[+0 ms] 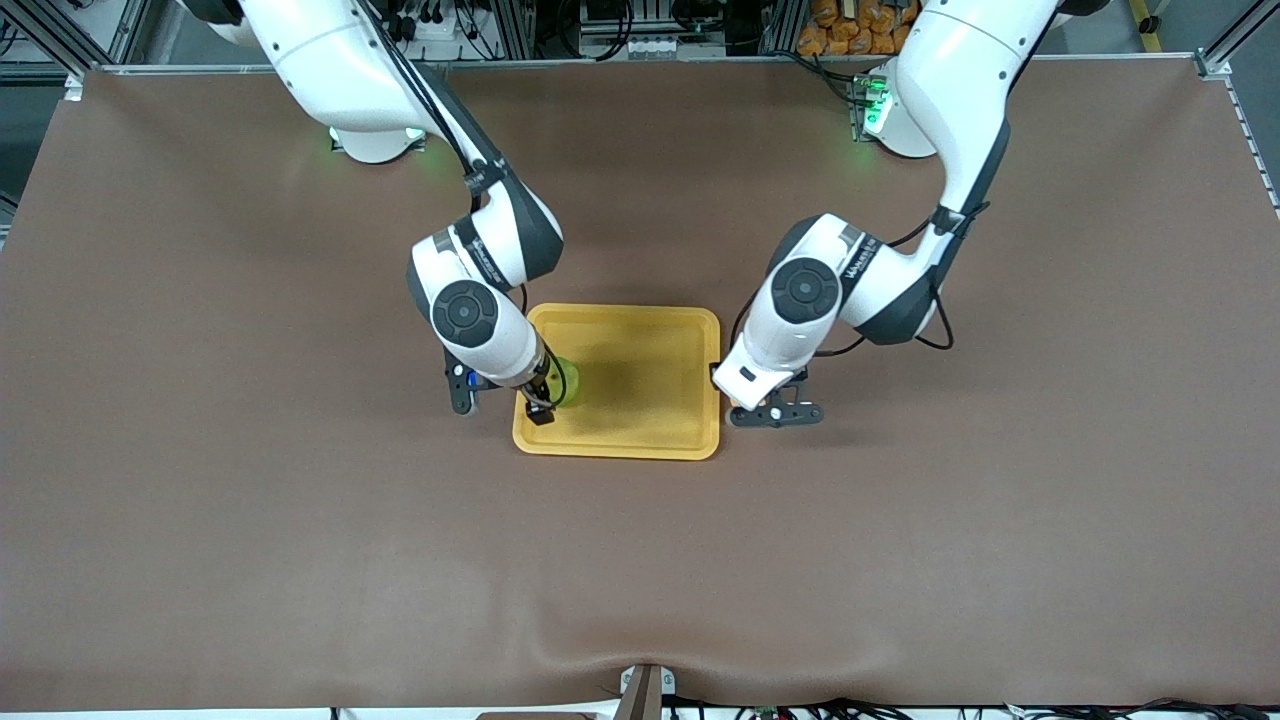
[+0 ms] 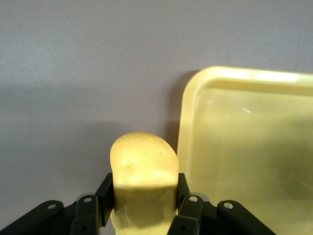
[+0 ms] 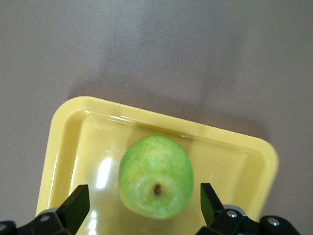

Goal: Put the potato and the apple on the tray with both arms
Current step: 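Open the right gripper over the tray while the left gripper lifts the potato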

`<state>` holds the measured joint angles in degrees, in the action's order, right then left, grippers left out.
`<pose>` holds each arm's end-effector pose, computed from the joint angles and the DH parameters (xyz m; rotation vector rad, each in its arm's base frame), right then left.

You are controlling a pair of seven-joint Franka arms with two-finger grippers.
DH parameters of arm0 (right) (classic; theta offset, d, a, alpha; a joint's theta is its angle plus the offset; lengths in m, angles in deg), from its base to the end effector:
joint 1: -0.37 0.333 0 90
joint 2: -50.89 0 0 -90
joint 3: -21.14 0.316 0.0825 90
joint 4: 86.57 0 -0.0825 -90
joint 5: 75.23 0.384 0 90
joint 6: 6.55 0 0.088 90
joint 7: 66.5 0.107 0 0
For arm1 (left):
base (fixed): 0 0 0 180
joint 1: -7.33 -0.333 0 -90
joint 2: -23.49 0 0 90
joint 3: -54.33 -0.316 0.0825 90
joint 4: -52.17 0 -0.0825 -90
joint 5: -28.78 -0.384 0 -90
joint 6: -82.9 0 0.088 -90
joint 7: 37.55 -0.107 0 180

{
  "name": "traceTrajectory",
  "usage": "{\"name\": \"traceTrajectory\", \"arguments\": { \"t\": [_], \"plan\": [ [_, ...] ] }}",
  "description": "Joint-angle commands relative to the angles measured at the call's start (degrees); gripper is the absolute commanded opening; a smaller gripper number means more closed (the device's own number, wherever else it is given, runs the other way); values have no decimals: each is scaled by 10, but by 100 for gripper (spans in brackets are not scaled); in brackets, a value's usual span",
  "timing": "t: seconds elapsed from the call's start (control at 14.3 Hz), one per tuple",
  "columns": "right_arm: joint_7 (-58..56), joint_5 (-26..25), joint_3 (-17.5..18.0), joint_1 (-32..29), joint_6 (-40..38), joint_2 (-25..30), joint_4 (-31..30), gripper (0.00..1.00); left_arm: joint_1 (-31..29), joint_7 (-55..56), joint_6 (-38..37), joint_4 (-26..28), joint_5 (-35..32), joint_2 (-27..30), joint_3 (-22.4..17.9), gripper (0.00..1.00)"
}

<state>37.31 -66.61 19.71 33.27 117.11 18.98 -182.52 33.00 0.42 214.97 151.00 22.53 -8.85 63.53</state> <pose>0.5683 0.3570 0.2743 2.4301 -1.9398 -0.1996 0.5588 -0.3738 0.2636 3.1240 0.0117 0.0277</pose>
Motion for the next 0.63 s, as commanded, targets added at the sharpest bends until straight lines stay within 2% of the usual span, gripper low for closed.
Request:
{"name": "traceTrajectory", "arguments": {
  "t": [0.0,0.28,0.56],
  "plan": [
    [-35,-8,1,-9,-54,41,-9,100,21,-11,-8,-34,-18,-25,-1,27],
    [-214,-8,1,-59,-136,95,-17,100,47,-9,-8,-79,-18,-55,-1,27],
    [-408,-8,0,-133,-197,154,-35,100,75,-7,-8,-87,-16,-77,-1,27]
  ]
}}
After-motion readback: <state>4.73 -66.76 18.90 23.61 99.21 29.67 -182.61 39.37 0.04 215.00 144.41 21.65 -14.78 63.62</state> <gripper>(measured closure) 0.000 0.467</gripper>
